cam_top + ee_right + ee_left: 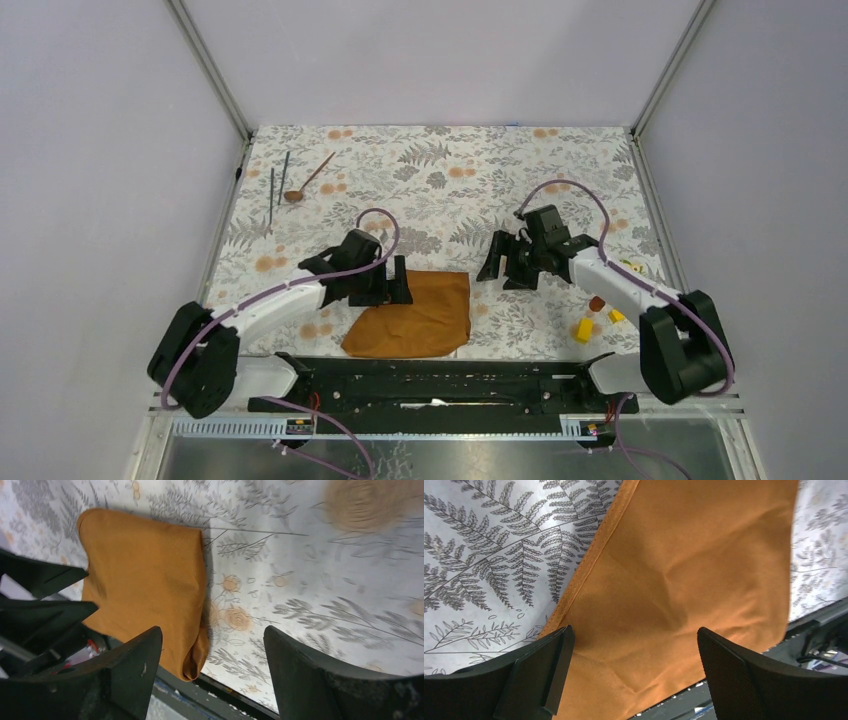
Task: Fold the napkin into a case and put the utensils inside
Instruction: Move the crumpled napkin to the center of the board.
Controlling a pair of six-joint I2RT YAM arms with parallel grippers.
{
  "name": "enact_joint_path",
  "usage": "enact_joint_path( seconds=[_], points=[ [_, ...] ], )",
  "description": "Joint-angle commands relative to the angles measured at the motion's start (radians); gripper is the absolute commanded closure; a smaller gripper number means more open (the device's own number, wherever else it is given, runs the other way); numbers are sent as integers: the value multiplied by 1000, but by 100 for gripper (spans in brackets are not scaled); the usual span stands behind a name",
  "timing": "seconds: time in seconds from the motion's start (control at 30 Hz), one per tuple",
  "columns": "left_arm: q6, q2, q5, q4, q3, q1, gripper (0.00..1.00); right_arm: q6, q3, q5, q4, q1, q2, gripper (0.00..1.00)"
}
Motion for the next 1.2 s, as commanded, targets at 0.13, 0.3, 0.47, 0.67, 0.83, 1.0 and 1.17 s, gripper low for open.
enact_joint_path(
  seconds=[0.13, 0.3, 0.47, 0.67, 0.83, 1.0, 1.17],
  points=[
    [-43, 52, -173, 74, 27, -18, 1, 36, -32, -244, 296, -3, 235, 27],
    [-56, 49, -139, 115, -9, -18, 1, 22, -6, -254, 373, -2, 344, 39],
    [-80, 109, -102, 184, -26, -19, 2, 50, 22, -291, 449, 14, 407, 48],
    [-78, 158, -135, 189, 6, -21, 27, 109, 121, -273, 483, 77, 470, 81],
    [-4, 124, -231, 35, 184, 63, 72, 61, 386, -157, 336, 87, 476, 100],
    [190, 89, -328, -211, 660, 122, 91, -68, 831, -59, 80, 84, 468, 100],
    [256, 42, -311, -310, 926, 60, 97, -130, 926, 48, 27, 84, 370, 97]
  ],
)
